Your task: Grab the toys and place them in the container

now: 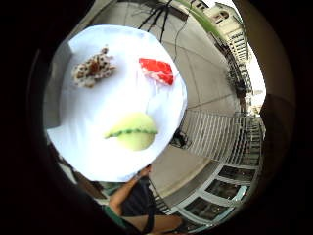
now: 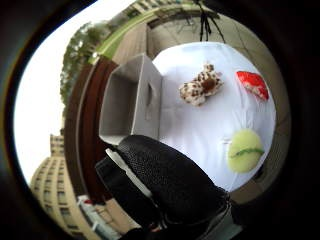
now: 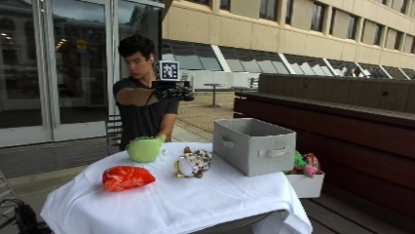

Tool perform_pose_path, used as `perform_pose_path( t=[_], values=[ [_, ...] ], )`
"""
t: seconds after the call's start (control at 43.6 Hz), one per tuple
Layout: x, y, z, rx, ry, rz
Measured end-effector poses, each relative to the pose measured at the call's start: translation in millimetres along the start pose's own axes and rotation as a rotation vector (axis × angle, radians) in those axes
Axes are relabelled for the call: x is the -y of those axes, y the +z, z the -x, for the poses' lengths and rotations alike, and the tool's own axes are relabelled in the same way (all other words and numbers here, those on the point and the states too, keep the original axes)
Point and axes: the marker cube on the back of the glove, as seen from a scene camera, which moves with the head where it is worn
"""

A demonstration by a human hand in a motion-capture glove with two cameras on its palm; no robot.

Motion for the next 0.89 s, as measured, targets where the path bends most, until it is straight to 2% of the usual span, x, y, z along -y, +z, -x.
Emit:
perform_pose_path(
  t=[0.206, 0.252, 0.321, 0.344, 0.412, 0.481, 0.504, 0.596, 0.687, 0.779, 0.894],
  values=[
    [11, 3, -6, -0.003, 0.008, -0.035],
    [8, 4, -4, -0.002, 0.057, -0.014],
    [5, 3, 2, -0.002, 0.229, 0.034],
    [5, 4, 2, -0.003, 0.236, 0.03],
    [5, 7, -3, -0.009, 0.149, 0.006],
    [-2, 6, -1, -0.014, 0.22, 0.038],
    [-4, 6, -2, -0.017, 0.203, 0.035],
    [-6, 8, -17, -0.026, 0.044, -0.025],
    [-12, 7, -33, -0.033, 0.079, 0.016],
    [-10, 17, -63, -0.048, -0.048, -0.022],
    [-20, 30, -83, -0.053, -0.038, -0.023]
  ],
)
